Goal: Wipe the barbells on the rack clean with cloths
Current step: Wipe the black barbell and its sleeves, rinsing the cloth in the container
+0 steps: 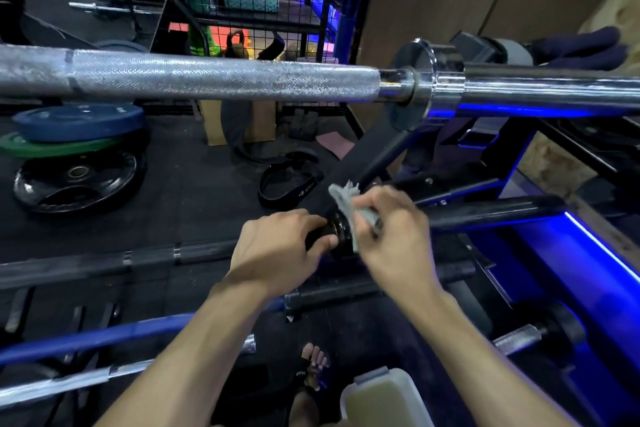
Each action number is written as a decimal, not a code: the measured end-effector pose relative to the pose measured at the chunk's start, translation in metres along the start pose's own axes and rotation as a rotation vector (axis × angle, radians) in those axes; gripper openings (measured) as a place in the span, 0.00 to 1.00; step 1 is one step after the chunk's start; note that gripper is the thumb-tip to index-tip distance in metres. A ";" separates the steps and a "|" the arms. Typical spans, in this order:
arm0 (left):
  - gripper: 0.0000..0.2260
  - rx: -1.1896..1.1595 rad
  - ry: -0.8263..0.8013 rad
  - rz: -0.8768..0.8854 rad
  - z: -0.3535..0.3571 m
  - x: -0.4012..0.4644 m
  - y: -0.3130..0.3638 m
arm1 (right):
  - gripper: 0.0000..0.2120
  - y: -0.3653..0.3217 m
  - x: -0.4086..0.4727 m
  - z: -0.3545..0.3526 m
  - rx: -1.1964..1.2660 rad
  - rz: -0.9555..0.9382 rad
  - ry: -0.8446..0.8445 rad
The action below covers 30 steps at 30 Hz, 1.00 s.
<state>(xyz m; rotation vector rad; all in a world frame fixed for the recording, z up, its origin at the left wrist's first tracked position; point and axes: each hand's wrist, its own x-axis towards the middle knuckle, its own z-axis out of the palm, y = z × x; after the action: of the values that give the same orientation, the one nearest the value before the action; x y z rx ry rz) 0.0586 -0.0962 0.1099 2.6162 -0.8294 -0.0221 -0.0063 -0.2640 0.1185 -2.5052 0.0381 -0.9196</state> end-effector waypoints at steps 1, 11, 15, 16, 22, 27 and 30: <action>0.15 0.005 0.013 -0.010 0.001 0.001 -0.001 | 0.08 -0.005 -0.004 0.001 -0.002 -0.047 -0.024; 0.11 0.003 0.041 -0.047 -0.002 0.001 0.003 | 0.08 -0.020 -0.011 0.016 0.023 -0.046 -0.103; 0.13 -0.012 0.034 -0.020 0.000 0.002 0.001 | 0.04 -0.020 -0.005 0.016 0.126 0.094 0.027; 0.14 -0.012 0.029 -0.013 0.001 0.002 0.000 | 0.03 -0.014 -0.006 0.014 0.129 0.118 0.055; 0.16 -0.038 0.022 -0.018 0.001 0.000 0.000 | 0.07 0.019 -0.007 -0.020 0.064 0.271 0.124; 0.14 -0.035 0.026 -0.035 -0.002 0.000 0.002 | 0.07 -0.019 -0.005 0.000 0.023 0.016 -0.015; 0.14 -0.044 0.022 -0.024 -0.002 0.000 0.002 | 0.05 -0.006 0.005 0.008 -0.096 -0.027 -0.076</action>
<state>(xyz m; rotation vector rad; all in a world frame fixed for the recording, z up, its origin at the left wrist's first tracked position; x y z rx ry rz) 0.0583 -0.0969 0.1128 2.5806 -0.7816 -0.0185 0.0013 -0.2561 0.1192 -2.6335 0.0244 -0.8511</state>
